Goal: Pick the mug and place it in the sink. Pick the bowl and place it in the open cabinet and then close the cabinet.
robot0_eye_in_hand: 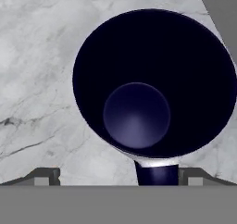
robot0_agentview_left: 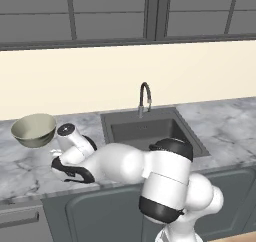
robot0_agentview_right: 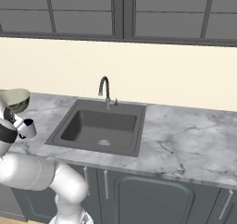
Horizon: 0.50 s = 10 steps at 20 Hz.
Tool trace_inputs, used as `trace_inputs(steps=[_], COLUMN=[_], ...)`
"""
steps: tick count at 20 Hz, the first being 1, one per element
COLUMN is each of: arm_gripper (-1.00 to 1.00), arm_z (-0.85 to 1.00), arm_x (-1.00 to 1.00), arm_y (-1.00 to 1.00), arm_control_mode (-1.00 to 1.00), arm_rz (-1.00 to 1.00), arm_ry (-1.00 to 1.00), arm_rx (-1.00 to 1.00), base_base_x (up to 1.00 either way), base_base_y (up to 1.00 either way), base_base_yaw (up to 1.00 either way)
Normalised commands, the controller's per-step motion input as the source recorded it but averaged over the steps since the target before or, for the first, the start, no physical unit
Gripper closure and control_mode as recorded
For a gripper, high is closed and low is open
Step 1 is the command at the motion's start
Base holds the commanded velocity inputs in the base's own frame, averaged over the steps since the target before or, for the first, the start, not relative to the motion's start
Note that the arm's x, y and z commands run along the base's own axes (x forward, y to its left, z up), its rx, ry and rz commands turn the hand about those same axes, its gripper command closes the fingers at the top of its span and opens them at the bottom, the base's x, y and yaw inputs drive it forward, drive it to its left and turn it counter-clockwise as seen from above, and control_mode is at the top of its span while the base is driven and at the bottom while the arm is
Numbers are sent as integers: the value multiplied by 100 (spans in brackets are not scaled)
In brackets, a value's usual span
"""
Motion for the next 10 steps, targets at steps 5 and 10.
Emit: trace_inputs(steps=[5,10], arm_gripper=[-100,-100], arm_z=[-26,-12], arm_x=[3,11], arm_y=[0,0], arm_control_mode=[-100,-100], arm_rz=[1,5], arm_ry=[0,0], arm_rx=[0,0], base_base_x=[0,0], base_base_y=[0,0], base_base_yaw=[0,0])
